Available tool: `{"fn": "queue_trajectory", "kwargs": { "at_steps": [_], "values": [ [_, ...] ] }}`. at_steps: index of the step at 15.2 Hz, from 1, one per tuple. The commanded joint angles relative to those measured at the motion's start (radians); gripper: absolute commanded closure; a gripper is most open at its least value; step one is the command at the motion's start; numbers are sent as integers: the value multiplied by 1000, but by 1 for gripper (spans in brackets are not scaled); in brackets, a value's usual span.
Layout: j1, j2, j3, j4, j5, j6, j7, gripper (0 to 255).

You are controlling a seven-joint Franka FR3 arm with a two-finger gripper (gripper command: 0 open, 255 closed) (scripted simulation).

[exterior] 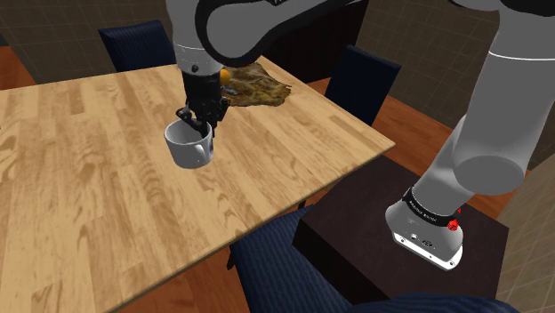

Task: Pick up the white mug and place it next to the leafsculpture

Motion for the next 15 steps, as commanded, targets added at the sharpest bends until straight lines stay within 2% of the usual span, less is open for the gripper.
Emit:
{"fn": "queue_trajectory", "kwargs": {
  "at_steps": [1, 15],
  "values": [
    [0, -9, 2, 17, 5, -25, -2, 255],
    [-12, -34, 2, 158, 24, -188, -30, 255]
  ]
}}
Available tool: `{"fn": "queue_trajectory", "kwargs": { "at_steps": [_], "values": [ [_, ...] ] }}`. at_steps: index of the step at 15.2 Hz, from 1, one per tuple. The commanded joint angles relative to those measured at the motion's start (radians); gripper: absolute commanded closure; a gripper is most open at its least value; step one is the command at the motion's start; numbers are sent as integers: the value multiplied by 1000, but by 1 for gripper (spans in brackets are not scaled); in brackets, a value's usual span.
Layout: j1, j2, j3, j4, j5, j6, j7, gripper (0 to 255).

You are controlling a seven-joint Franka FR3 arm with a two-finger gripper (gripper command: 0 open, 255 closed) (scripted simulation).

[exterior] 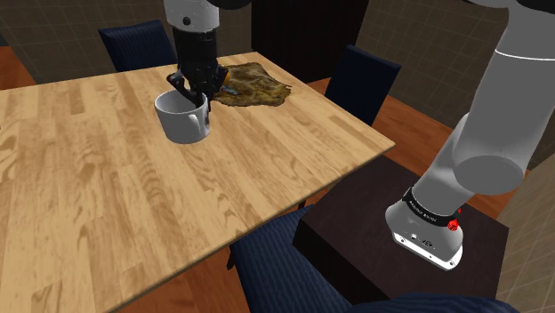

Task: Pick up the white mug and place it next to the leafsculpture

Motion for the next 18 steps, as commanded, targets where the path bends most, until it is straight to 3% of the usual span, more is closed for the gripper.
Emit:
{"fn": "queue_trajectory", "kwargs": {
  "at_steps": [1, 8, 13, 18],
  "values": [
    [-14, 22, -12, 36, -7, -17, -27, 255],
    [-61, 161, -63, 236, -47, -89, -137, 255],
    [-78, 301, -98, 454, -81, -172, -213, 255],
    [-86, 299, -100, 382, -81, -103, -212, 255]
  ]
}}
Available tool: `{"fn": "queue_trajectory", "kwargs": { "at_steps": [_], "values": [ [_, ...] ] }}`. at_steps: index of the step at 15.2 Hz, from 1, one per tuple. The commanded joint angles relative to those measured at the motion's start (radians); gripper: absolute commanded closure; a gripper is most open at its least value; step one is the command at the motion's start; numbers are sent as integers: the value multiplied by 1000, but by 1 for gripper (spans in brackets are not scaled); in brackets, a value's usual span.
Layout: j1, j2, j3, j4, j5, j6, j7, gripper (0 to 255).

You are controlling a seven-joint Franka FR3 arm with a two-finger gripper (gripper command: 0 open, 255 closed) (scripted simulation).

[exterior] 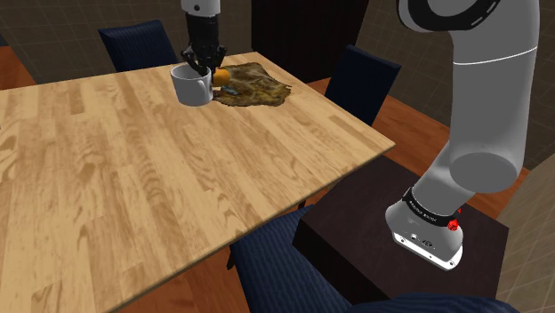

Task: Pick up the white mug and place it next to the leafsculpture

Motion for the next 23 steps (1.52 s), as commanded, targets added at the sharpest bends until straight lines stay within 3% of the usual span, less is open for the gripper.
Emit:
{"fn": "queue_trajectory", "kwargs": {
  "at_steps": [1, 23],
  "values": [
    [-3, 1, -1, -25, -1, 26, 0, 255],
    [-9, 64, -19, -210, -28, 269, 13, 255]
  ]
}}
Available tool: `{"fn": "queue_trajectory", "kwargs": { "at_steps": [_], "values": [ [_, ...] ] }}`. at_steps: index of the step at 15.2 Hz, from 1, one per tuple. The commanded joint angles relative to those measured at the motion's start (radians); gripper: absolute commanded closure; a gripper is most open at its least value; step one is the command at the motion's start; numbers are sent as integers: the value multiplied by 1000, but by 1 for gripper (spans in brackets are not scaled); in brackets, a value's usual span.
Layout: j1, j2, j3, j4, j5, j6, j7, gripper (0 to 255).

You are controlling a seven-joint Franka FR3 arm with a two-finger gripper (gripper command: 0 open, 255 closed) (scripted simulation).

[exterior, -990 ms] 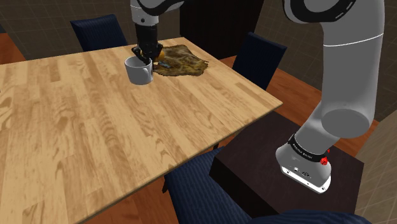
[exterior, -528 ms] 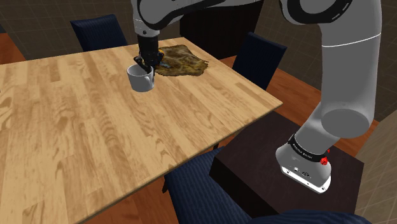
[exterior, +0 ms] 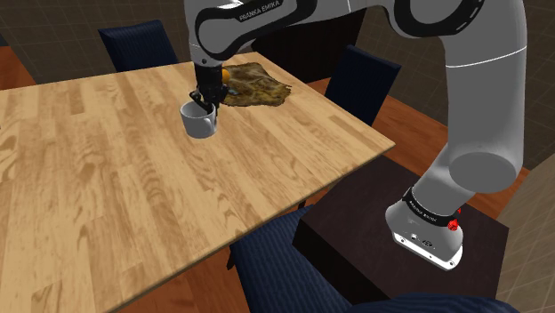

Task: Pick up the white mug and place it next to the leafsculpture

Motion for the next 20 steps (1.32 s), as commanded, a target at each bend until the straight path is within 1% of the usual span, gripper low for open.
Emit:
{"fn": "queue_trajectory", "kwargs": {
  "at_steps": [1, 6, 7, 12, 16, 20],
  "values": [
    [0, 1, 0, -3, -1, 5, 0, 255],
    [0, 1, 0, -3, -1, 5, 0, 255],
    [0, 1, 0, -3, -1, 5, 0, 0],
    [0, 1, 0, -3, -1, 5, 0, 0],
    [-5, -42, 10, 59, 17, -98, -11, 0],
    [-5, -42, 10, 59, 17, -98, -11, 0]
  ]
}}
